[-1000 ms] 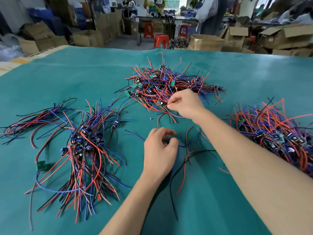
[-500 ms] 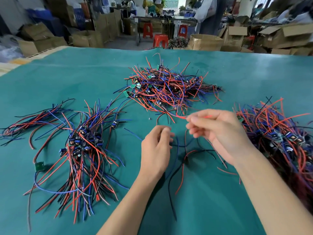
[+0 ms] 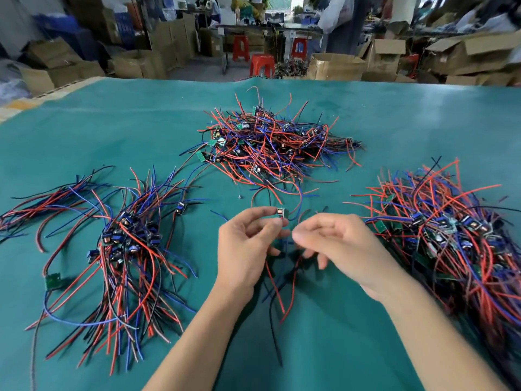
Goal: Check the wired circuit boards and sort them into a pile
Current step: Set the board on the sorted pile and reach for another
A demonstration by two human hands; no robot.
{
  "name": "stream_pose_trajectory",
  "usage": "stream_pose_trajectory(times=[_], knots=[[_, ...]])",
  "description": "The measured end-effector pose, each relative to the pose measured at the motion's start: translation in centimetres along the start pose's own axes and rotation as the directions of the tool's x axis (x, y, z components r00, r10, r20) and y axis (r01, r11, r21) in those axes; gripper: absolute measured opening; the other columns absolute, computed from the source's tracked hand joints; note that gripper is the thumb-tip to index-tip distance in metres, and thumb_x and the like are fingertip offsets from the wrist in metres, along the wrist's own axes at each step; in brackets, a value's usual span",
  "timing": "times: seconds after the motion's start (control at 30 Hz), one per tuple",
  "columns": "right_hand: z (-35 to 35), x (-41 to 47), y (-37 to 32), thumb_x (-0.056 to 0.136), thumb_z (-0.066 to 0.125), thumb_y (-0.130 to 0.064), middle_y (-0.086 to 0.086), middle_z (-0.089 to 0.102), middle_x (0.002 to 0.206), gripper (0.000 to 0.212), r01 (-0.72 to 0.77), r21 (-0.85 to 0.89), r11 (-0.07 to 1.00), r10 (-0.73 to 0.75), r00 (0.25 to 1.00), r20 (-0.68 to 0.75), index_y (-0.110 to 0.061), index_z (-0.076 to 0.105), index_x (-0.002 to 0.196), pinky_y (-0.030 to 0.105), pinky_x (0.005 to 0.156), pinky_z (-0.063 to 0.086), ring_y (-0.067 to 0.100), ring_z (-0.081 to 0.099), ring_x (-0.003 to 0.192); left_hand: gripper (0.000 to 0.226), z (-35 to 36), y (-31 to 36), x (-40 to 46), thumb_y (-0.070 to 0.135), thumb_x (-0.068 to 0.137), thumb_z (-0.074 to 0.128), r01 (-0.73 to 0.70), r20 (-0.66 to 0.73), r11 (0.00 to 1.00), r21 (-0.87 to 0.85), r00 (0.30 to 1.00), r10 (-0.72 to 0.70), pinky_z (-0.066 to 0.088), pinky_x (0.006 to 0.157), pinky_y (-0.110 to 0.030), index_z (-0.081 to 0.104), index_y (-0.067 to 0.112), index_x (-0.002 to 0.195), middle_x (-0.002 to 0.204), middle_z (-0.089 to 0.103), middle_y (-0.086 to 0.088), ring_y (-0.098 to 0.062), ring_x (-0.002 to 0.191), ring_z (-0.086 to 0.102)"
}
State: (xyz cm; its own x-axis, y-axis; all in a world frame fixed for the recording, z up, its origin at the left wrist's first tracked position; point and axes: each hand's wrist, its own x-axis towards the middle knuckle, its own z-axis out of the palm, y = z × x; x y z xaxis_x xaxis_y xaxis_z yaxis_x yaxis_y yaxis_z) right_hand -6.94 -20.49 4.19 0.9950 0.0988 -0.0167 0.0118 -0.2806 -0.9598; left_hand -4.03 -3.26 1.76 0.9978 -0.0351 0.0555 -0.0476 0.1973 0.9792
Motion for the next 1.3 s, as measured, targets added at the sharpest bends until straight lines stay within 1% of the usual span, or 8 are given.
stream_pose_trajectory(times=[0.07, 0.13, 0.4, 0.53, 0.87, 0.93, 1.1, 1.3], knots=[[1.4, 0.4, 0.5, 0.09, 0.074, -0.037, 0.006, 0.074, 0.074, 0.021, -0.02, -0.024, 1.0, 0.014, 0.968, -0.249, -0.018, 0.078, 0.083, 0.029, 0.052, 0.047, 0.013, 0.065, 0.063, 0.014, 0.0, 0.0, 0.0, 0.003, 0.089, 0.068, -0.012, 0.034, 1.0, 0.001, 0.999, 0.012, 0.05, 0.051, -0.02, 0.071, 0.012, 0.1, 0.086, 0.078, -0.007, -0.017, 0.078, 0.075], [2.3, 0.7, 0.5, 0.096, 0.069, -0.034, 0.011, 0.075, 0.076, 0.029, -0.023, 0.192, 0.981, 0.079, 0.953, -0.291, -0.01, 0.076, 0.081, 0.027, 0.047, 0.046, 0.018, 0.064, 0.062, 0.016, -0.1, -0.1, -0.1, 0.003, 0.088, 0.07, -0.034, 0.082, 0.999, 0.019, 0.996, 0.032, 0.048, 0.052, -0.019, 0.075, 0.017, 0.095, 0.085, 0.078, -0.007, -0.017, 0.075, 0.073], [1.3, 0.8, 0.1, 0.068, 0.08, -0.021, 0.009, 0.069, 0.074, 0.017, -0.082, 0.593, 0.801, 0.219, 0.962, -0.163, -0.009, 0.078, 0.08, 0.019, 0.051, 0.048, 0.014, 0.062, 0.059, 0.019, 0.3, -0.1, -0.6, -0.003, 0.084, 0.073, -0.062, 0.249, 0.994, 0.089, 0.968, 0.038, 0.045, 0.049, -0.019, 0.072, 0.015, 0.087, 0.073, 0.074, -0.003, -0.012, 0.063, 0.068], [1.0, 0.7, 0.1, 0.067, 0.078, -0.017, 0.006, 0.073, 0.083, 0.017, -0.051, 0.617, 0.785, 0.153, 0.982, -0.113, -0.01, 0.079, 0.083, 0.021, 0.059, 0.053, 0.014, 0.066, 0.066, 0.023, 0.2, 0.4, -0.5, 0.023, 0.077, 0.075, 0.019, 0.257, 0.998, 0.062, 0.966, -0.034, 0.044, 0.046, -0.023, 0.068, 0.009, 0.095, 0.08, 0.073, -0.014, -0.02, 0.064, 0.068], [1.4, 1.0, 0.8, 0.085, 0.078, -0.013, 0.004, 0.074, 0.08, 0.007, 0.004, 0.363, 0.932, 0.077, 0.975, -0.208, -0.017, 0.08, 0.08, 0.022, 0.054, 0.048, 0.014, 0.064, 0.065, 0.018, 0.0, -0.2, -0.4, 0.023, 0.09, 0.073, -0.101, 0.287, 0.968, 0.229, 0.957, 0.032, 0.036, 0.045, -0.016, 0.075, 0.011, 0.076, 0.056, 0.061, 0.003, -0.009, 0.044, 0.048], [1.3, 1.1, 1.0, 0.08, 0.083, -0.021, 0.003, 0.073, 0.081, 0.007, 0.038, 0.246, 0.968, 0.032, 0.961, -0.276, -0.015, 0.081, 0.08, 0.025, 0.05, 0.04, 0.012, 0.057, 0.064, 0.026, 0.0, -0.2, -0.4, 0.029, 0.087, 0.074, -0.097, 0.278, 0.963, 0.25, 0.96, 0.025, 0.033, 0.043, -0.017, 0.07, 0.011, 0.069, 0.051, 0.053, 0.003, -0.01, 0.041, 0.041], [1.7, 1.0, 1.0, 0.079, 0.083, -0.021, 0.006, 0.059, 0.062, 0.019, 0.024, 0.316, 0.948, 0.035, 0.983, -0.179, -0.004, 0.077, 0.082, 0.022, 0.042, 0.027, 0.015, 0.041, 0.052, 0.03, 0.2, 0.1, -0.7, 0.034, 0.08, 0.071, -0.085, 0.359, 0.954, 0.289, 0.933, -0.026, 0.03, 0.044, -0.018, 0.07, 0.008, 0.065, 0.056, 0.057, -0.013, -0.01, 0.044, 0.037], [0.6, 1.6, 2.0, 0.081, 0.085, -0.024, -0.005, 0.057, 0.052, 0.019, 0.083, 0.071, 0.994, -0.049, 0.918, -0.393, -0.013, 0.075, 0.069, 0.022, 0.047, 0.036, 0.014, 0.048, 0.049, 0.018, 0.1, 0.4, -0.5, 0.015, 0.083, 0.07, -0.052, 0.357, 0.971, 0.231, 0.934, -0.035, 0.032, 0.043, -0.008, 0.075, 0.007, 0.068, 0.052, 0.059, 0.003, 0.001, 0.04, 0.042]])
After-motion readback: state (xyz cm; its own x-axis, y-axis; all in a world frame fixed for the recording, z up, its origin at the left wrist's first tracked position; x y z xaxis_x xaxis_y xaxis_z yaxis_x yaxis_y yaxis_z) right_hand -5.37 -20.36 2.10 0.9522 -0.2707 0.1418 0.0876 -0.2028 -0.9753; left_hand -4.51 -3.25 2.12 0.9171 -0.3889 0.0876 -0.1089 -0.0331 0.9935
